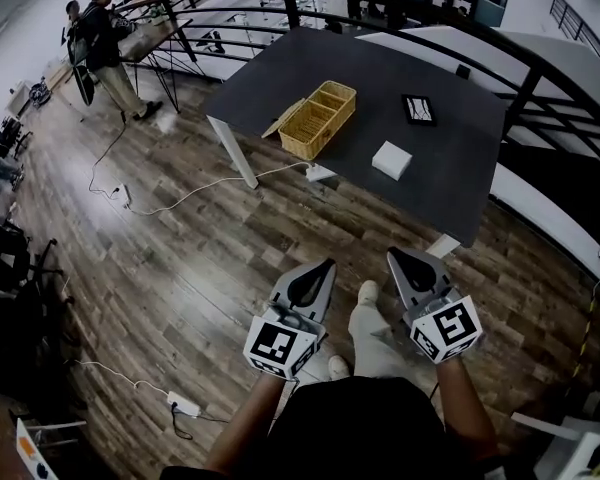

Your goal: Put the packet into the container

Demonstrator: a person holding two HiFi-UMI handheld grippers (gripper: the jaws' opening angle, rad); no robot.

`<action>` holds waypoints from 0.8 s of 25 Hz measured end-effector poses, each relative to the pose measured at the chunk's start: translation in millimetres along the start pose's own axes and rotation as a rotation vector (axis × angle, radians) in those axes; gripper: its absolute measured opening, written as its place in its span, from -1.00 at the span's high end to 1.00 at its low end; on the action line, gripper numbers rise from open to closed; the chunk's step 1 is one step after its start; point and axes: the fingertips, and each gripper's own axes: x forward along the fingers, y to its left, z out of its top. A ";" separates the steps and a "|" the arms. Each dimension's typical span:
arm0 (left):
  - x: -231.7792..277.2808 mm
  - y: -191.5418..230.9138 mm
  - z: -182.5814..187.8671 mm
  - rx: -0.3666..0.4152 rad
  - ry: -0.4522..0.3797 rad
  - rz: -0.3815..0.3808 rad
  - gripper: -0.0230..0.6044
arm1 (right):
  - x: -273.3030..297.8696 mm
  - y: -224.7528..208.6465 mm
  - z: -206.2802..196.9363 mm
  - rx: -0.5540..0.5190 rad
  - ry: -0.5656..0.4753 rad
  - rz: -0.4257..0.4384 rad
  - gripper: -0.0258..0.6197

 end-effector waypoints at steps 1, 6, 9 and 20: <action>5.8 4.9 0.0 0.003 0.004 0.002 0.91 | 6.4 -6.3 0.2 0.003 -0.004 0.001 0.91; 40.8 37.2 -6.0 -0.002 0.030 0.011 0.91 | 44.5 -44.9 -6.2 0.040 -0.010 -0.008 0.91; 68.9 59.6 -7.7 -0.005 0.039 0.017 0.91 | 69.7 -71.7 -10.6 0.069 -0.007 -0.013 0.91; 178.2 116.4 1.9 -0.034 0.055 0.021 0.91 | 146.2 -174.6 -4.2 0.065 0.027 0.020 0.91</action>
